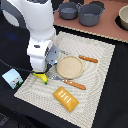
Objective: Interact with the objects in diverse but meaningful ways.
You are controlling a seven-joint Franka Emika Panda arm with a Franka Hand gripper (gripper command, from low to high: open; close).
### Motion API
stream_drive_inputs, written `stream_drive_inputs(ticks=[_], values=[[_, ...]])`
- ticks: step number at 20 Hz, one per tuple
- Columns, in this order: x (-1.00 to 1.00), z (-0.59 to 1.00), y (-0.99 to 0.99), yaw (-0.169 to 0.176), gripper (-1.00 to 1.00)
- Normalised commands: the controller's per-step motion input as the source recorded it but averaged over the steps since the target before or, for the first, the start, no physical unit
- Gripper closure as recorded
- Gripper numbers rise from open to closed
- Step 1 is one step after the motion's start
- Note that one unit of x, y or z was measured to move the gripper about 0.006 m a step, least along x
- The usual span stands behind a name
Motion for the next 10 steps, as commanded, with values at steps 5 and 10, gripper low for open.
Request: stream_drive_inputs(ticks=[5, 10], values=[[-0.27, -0.38, 0.21, 0.028, 1.00], [-0.58, 0.41, 0.49, -0.054, 1.00]])
